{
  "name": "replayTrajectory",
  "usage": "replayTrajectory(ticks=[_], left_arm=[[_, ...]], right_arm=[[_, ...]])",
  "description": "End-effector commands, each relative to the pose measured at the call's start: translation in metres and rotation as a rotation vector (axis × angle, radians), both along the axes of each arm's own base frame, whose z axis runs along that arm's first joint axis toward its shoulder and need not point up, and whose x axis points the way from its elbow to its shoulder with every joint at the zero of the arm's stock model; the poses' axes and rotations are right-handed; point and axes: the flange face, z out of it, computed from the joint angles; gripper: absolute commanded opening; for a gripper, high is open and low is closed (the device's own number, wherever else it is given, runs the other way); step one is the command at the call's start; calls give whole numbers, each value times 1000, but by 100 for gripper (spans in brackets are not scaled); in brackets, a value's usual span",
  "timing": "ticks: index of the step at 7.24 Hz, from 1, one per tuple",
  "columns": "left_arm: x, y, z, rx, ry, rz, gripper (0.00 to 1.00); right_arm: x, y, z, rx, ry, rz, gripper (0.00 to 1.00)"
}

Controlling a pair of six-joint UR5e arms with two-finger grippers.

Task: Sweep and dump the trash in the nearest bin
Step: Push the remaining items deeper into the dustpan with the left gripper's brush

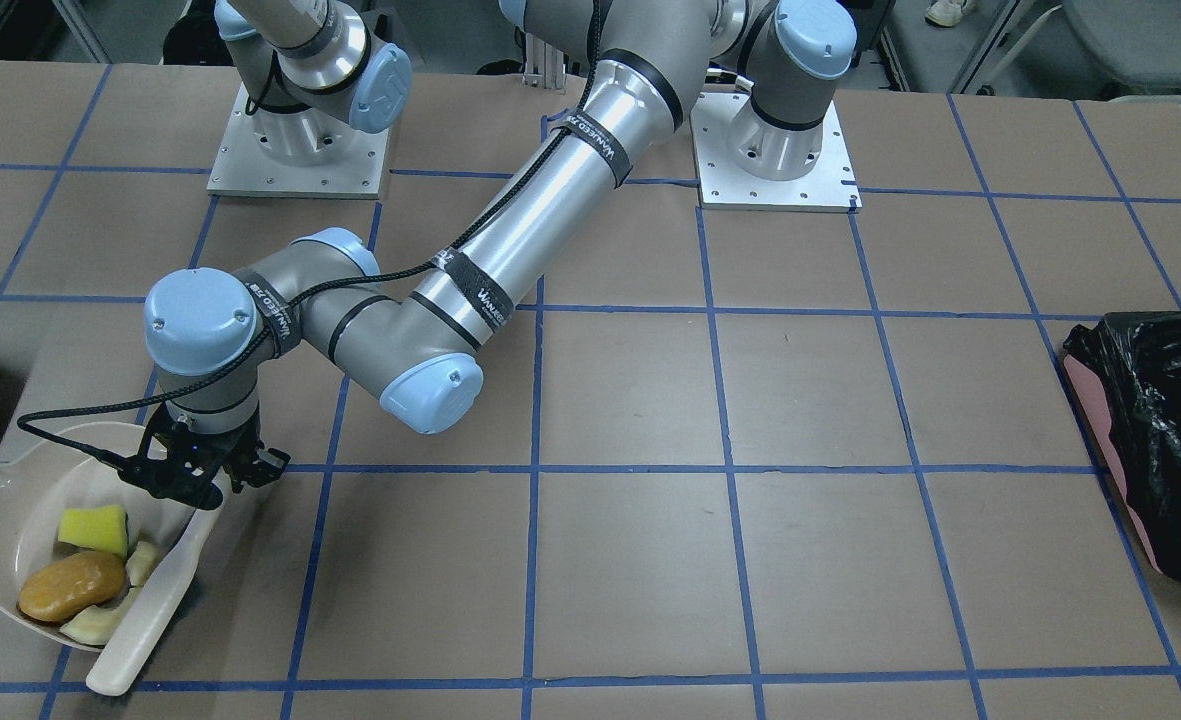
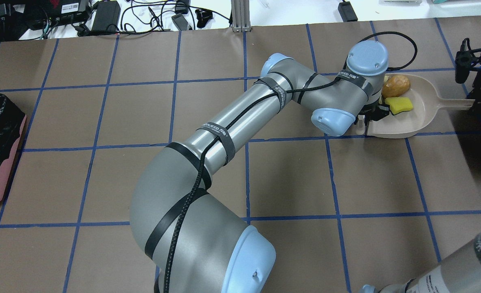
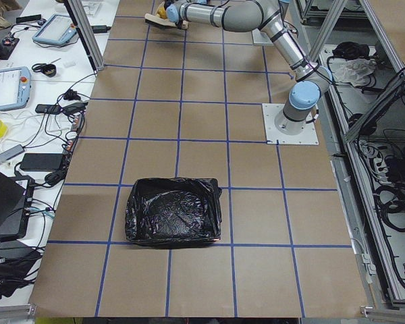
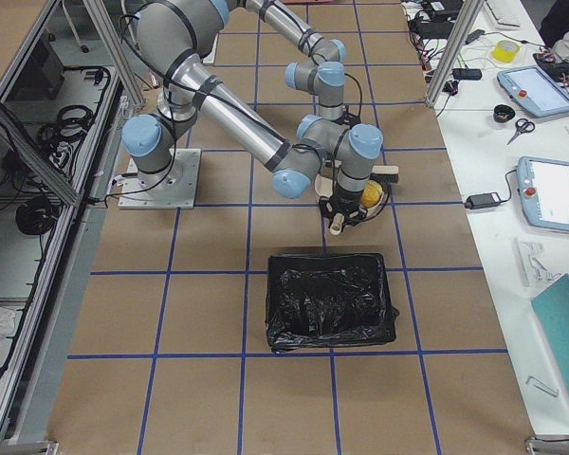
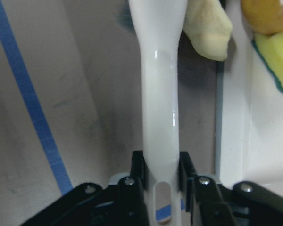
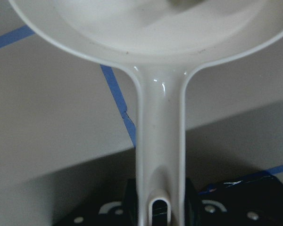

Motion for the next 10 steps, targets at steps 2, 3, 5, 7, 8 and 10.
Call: replayTrajectory(ticks=[2,3,5,7,8,10], left_arm=[[-31,41,18,13,25,13,0],[-30,41,28,3,32,7,0],[-21,43,53,-9,39,-28,0],[17,25,61,34,-5,4,0],[32,21,74,46,-19,8,0],[82,-5,83,87,-72,20,0]], right_arm=[[0,0,0,0,2,0,3],[0,0,0,1,3,0,3],[-1,0,-1,0,-2,-1,2],[0,-1,0,-30,-43,-5,0],[2,-2,-1,-34,-74,-2,0],[6,4,22,-76,-101,11,0]])
